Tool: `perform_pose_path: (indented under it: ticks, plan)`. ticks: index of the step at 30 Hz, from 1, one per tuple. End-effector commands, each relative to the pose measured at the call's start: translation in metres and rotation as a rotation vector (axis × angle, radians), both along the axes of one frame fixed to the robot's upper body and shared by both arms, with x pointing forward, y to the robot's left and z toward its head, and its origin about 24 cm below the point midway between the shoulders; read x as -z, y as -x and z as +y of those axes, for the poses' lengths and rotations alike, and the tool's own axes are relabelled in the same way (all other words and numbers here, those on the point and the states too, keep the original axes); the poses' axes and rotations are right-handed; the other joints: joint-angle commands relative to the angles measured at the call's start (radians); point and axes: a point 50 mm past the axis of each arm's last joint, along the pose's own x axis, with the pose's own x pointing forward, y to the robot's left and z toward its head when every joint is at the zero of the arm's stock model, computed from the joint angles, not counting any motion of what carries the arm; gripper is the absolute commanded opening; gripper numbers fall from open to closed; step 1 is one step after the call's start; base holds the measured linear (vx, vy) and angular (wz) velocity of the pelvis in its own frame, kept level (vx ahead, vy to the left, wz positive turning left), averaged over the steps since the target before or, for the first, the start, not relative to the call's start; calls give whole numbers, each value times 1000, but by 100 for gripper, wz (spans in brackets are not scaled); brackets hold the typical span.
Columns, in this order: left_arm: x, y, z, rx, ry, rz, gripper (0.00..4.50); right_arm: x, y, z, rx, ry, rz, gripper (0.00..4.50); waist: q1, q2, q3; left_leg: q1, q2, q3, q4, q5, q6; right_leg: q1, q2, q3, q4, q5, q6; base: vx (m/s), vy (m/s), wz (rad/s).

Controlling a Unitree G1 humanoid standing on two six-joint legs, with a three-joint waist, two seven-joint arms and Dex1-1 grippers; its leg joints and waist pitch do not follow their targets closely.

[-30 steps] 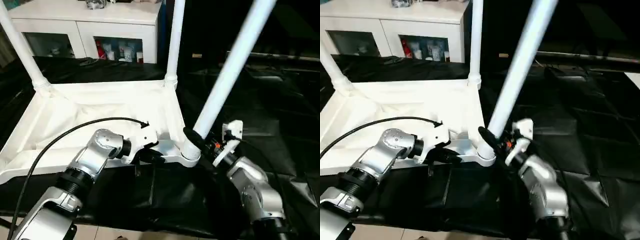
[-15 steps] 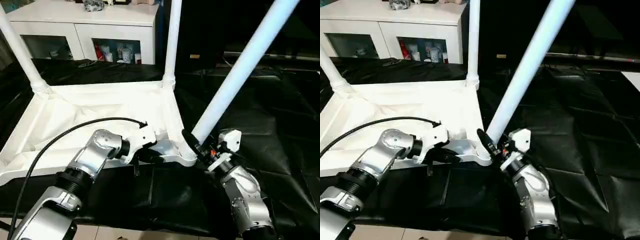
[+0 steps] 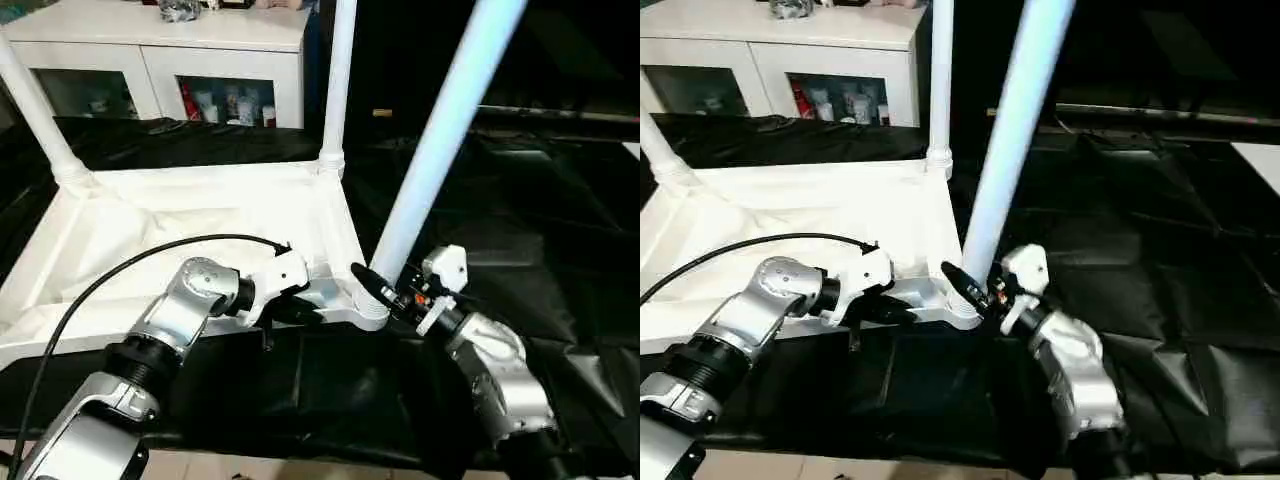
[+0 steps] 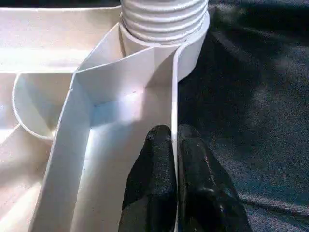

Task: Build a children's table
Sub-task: Insert table leg to table base, then rotate leg to tighten

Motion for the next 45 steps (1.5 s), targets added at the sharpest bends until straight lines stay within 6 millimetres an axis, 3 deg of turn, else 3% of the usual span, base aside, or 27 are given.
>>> perform_pose_path:
  ticks: [1,6,13,20,21,22,23,25,26,30,32,34,35,36,37,38,39,40,41,42,43,44,45]
  plan:
    - [-22,-14,1,-37,55,-100,0,44,20,0,-108,102,252,189,8,-8,-43,7,45,-26,-78,-322,34,28,-107,63,-121,-557,-95,0,0,0]
    - [-26,-10,-4,34,99,-76,0,44,20,-5,-206,141,265,189,10,-9,-44,4,47,-26,-79,-303,40,28,-106,63,-120,-548,-87,0,0,0]
    - [-27,-5,-4,113,110,-28,0,45,14,-17,-227,167,280,189,12,-12,-47,1,50,-25,-81,-280,46,32,-107,64,-113,-495,-116,0,0,0]
    - [-28,-3,0,160,95,13,0,47,13,-16,-252,175,286,189,9,-18,-44,5,49,-26,-82,-308,38,27,-108,63,-122,-562,-97,0,0,0]
    - [-28,-4,1,160,93,13,0,47,13,-16,-256,175,286,189,10,-16,-44,7,50,-27,-82,-314,35,25,-109,63,-122,-561,-98,0,0,0]
    - [-28,-4,1,158,91,13,0,47,13,-15,-257,174,287,189,9,-22,-44,6,52,-27,-83,-315,34,25,-109,63,-121,-559,-99,0,0,0]
    - [-28,-5,1,151,87,6,0,48,14,-16,-257,173,288,189,10,-19,-43,8,52,-28,-84,-324,31,23,-109,63,-121,-558,-102,0,0,0]
    - [-26,-8,1,118,81,-6,0,49,14,-16,-235,171,294,189,8,-27,-44,7,56,-30,-88,-335,26,25,-111,63,-118,-541,-108,0,0,0]
    - [-25,-9,1,91,79,-13,0,51,12,-17,-197,168,298,189,9,-26,-44,8,55,-30,-88,-339,26,24,-111,64,-119,-545,-109,0,0,0]
    - [-19,-16,2,-21,67,-30,0,57,6,-23,-38,154,315,189,6,-28,-39,17,49,-32,-83,-380,12,16,-116,57,-135,-653,-79,0,0,0]
    - [-15,-20,-1,-112,75,-37,0,61,1,-26,92,152,320,189,2,-23,-39,17,52,-37,-89,-410,2,19,-114,49,-140,-671,-61,0,0,0]
    - [-12,-24,-7,-188,81,-31,0,65,-4,-26,215,162,337,189,-15,-17,-31,33,51,-46,-90,-514,-24,12,-110,22,-157,-721,-34,-30,24,-7]
    - [-12,-24,-7,-188,81,-31,0,65,-4,-26,215,162,337,189,-21,-13,-29,42,51,-50,-89,-557,-30,12,-107,6,-166,-729,-22,-66,70,-16]
    - [-10,-30,-15,-282,80,-34,0,68,-10,-25,317,189,349,189,-40,2,-19,49,60,-58,-100,-663,-35,22,-96,-31,-178,-702,-2,-66,70,-16]
    - [-10,-30,-16,-288,79,-35,0,68,-10,-25,323,191,350,189,-45,18,-18,16,88,-73,-144,-783,-43,71,-82,-47,-125,-577,-6,-38,89,-16]
    - [-9,-34,-22,-342,82,-37,0,69,-14,-24,373,201,358,189,0,32,-20,-68,120,-57,-234,-914,-61,135,-54,-12,82,-266,-42,-72,55,5]
    - [-7,-38,-30,-419,75,-37,0,69,-20,-21,435,222,366,189,29,47,-22,-53,95,-9,-247,-942,-73,98,-30,-24,85,-171,-58,-72,55,5]
    - [-7,-38,-30,-419,75,-37,0,69,-20,-21,435,222,366,189,9,6,-29,-7,87,-1,-234,-871,-41,71,-37,19,77,-200,-55,-11,-57,21]
    - [-4,-40,-47,-504,70,-39,0,67,-30,-17,549,244,381,189,17,-59,-32,95,-5,-7,33,-406,-12,-50,-179,76,-166,-915,-32,50,-68,-10]
    - [-4,-41,-50,-513,71,-40,0,66,-31,-17,563,247,382,189,22,-57,-31,35,5,-27,37,-234,14,3,-211,96,-163,-971,-28,50,-68,-10]
    - [-4,-41,-55,-533,72,-43,0,65,-34,-16,597,255,385,189,33,-41,-35,-32,27,-48,-30,-99,5,62,-190,70,-126,-822,-43,51,33,-44]
    - [-4,-41,-55,-533,72,-43,0,65,-34,-16,597,255,385,189,41,-26,-43,-38,35,-49,-66,-100,-14,68,-151,47,-112,-703,-54,66,65,-34]
    - [-4,-41,-60,-541,76,-47,0,64,-37,-15,623,249,390,189,31,-9,-46,-28,52,-53,-94,-230,-32,48,-108,38,-84,-496,-78,66,65,-34]
